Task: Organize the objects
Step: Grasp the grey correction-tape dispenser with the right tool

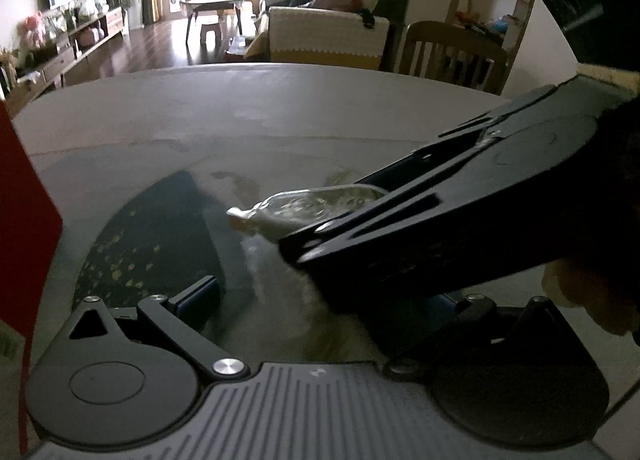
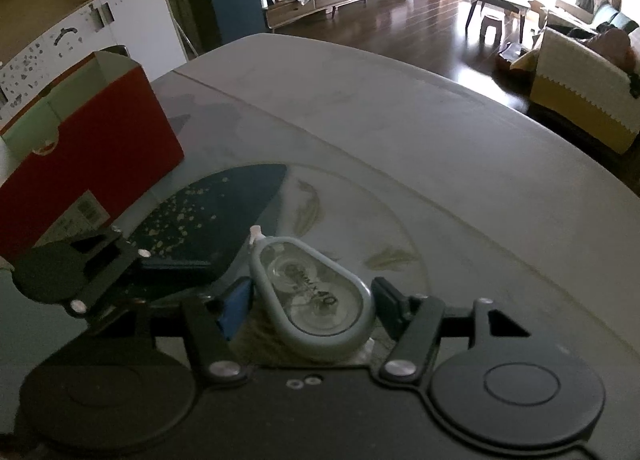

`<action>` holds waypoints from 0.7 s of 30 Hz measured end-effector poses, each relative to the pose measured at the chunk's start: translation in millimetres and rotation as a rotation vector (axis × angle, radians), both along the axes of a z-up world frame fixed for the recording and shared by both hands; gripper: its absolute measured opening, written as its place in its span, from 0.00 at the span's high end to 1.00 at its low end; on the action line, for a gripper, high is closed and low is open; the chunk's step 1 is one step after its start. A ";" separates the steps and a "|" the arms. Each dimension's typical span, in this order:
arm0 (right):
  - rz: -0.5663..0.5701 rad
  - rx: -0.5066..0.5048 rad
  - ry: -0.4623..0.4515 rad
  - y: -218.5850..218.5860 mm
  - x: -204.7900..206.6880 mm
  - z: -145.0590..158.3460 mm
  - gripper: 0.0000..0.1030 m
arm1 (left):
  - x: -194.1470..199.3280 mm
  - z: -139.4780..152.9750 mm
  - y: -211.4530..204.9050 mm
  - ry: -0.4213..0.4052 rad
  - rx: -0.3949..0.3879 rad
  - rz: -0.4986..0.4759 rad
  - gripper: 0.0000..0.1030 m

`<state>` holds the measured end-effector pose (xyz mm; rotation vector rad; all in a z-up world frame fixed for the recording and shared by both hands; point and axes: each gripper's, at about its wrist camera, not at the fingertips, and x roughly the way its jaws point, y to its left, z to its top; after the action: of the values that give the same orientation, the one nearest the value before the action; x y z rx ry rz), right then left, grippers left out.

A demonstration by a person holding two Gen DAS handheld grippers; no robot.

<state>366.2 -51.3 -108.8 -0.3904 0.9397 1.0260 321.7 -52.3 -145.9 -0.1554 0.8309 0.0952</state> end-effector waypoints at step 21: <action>-0.117 0.035 -0.031 -21.3 11.5 6.8 0.39 | 19.1 -3.7 -27.0 -0.031 0.114 -0.033 0.34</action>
<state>377.8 -72.5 -101.9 -0.3183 0.9050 0.9261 340.8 -79.3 -149.5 -0.0358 0.7946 0.1082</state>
